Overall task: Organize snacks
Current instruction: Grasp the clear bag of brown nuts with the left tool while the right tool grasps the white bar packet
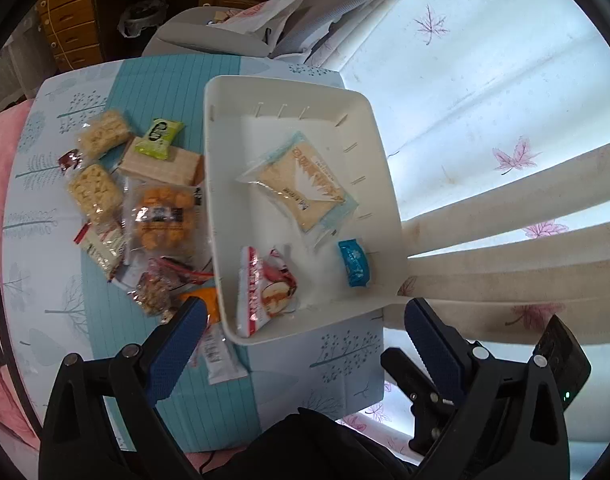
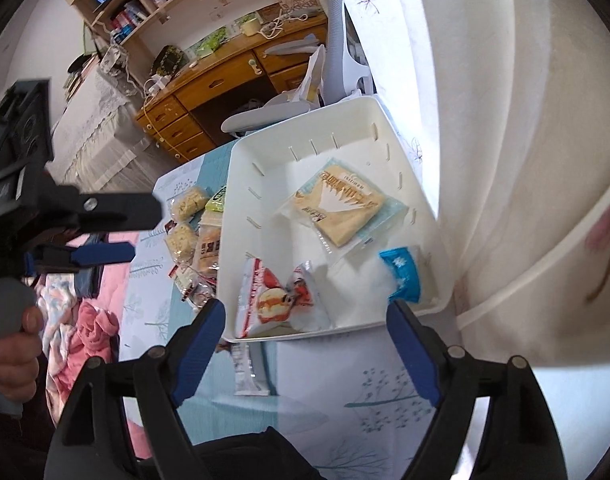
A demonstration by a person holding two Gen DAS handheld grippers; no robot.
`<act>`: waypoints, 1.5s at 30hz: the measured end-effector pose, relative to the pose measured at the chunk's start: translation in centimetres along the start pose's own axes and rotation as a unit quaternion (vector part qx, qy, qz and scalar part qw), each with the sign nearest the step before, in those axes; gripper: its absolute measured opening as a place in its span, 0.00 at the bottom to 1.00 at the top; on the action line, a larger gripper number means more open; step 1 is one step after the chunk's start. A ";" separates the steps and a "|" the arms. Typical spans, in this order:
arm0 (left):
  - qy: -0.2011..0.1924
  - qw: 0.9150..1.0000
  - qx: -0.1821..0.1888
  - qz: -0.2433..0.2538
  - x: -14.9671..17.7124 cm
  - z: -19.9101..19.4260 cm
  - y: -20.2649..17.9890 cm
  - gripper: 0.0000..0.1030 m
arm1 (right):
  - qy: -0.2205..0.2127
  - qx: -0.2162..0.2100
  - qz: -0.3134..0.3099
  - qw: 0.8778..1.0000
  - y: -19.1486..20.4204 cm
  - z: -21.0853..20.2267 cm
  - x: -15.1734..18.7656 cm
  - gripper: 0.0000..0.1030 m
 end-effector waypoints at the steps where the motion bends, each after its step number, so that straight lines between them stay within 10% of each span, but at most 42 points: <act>1: -0.001 1.000 0.003 0.000 0.2 -0.7 0.5 0.96 | 0.001 -0.001 0.007 1.000 0.4 0.0 0.2 0.81; 30: 0.071 0.985 -0.045 0.154 2.3 -9.2 15.5 0.96 | 0.064 0.007 0.356 0.932 11.6 4.0 14.5 0.81; 45: 0.137 0.969 -0.052 0.200 3.5 -1.4 15.4 0.96 | 0.020 0.096 0.268 0.959 12.7 8.6 17.1 0.81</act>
Point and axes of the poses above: each gripper's, at about its wrist camera, not at the fingertips, and z roughly the way its jaws point, y to its left, x to its underside, the point moved 4 cm from there along z, roughly the way its jaws point, and after that the axes turned 15 degrees about x, right-handed, at the moved point
